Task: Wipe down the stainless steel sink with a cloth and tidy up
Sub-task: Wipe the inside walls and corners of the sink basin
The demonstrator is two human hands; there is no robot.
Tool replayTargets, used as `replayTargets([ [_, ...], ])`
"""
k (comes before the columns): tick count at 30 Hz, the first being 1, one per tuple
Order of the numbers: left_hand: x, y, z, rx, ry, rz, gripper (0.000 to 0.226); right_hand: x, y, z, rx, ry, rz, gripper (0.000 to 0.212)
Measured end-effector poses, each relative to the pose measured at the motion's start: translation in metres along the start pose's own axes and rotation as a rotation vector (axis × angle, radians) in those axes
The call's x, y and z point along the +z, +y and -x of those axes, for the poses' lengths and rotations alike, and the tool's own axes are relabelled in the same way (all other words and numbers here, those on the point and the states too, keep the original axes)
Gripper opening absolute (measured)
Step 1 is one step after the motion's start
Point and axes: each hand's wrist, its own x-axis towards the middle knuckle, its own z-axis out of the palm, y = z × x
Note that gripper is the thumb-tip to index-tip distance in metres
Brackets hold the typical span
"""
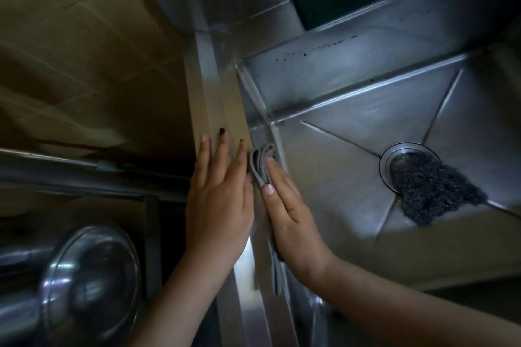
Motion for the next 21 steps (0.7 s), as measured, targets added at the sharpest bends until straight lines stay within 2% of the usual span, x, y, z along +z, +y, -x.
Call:
replayTargets([
  [10,-0.001,0.004,-0.002,0.027,-0.027,-0.185,0.052,0.003,0.027,-0.03,0.025,0.033,0.035,0.038],
  [21,-0.003,0.005,-0.003,0.03,-0.021,-0.181,0.051,-0.015,0.097,-0.07,0.184,0.096,0.181,0.043],
])
